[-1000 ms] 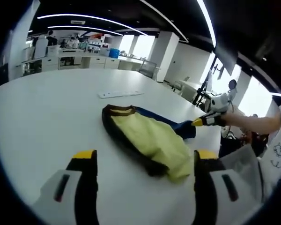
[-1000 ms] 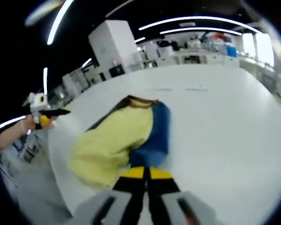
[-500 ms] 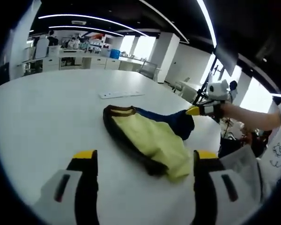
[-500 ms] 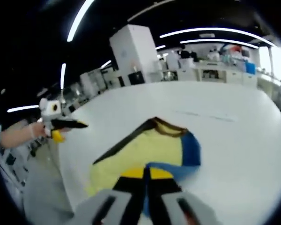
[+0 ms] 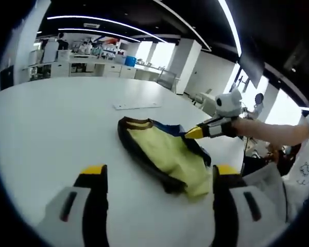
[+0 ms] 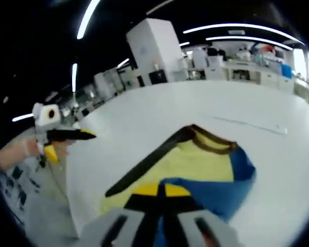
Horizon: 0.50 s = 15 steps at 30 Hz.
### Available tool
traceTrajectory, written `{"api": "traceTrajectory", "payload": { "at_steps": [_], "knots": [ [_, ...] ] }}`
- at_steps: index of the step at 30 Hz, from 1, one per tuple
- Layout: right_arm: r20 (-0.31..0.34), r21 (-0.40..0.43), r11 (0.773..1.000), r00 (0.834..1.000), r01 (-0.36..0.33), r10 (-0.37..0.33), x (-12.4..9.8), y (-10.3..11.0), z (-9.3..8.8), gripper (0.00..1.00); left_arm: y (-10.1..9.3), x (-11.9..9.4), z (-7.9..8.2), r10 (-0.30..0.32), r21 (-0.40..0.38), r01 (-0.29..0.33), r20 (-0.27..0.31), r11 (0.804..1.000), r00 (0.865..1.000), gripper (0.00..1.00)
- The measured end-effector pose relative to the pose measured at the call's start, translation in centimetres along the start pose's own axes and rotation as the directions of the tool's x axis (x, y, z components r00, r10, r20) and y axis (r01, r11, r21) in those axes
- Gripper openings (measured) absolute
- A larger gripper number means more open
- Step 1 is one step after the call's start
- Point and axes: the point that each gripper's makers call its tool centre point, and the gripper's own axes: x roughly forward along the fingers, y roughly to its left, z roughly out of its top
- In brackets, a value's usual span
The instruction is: Fold the garment on the visible template until the final outline fits inside the template.
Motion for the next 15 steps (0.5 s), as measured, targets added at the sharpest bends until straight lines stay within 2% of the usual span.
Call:
{"api": "traceTrajectory", "payload": {
  "at_steps": [5, 15],
  "knots": [
    [-0.033, 0.002, 1.000, 0.999, -0.012, 0.012, 1.6, 0.8, -1.0, 0.00, 0.3, -0.1, 0.1, 0.003, -0.009, -0.002, 0.007, 1.000, 1.000, 0.81],
    [-0.062, 0.005, 1.000, 0.998, -0.013, 0.013, 2.3, 1.5, -2.3, 0.00, 0.4, -0.2, 0.1, 0.005, -0.011, -0.005, 0.008, 1.000, 1.000, 0.81]
  ]
}}
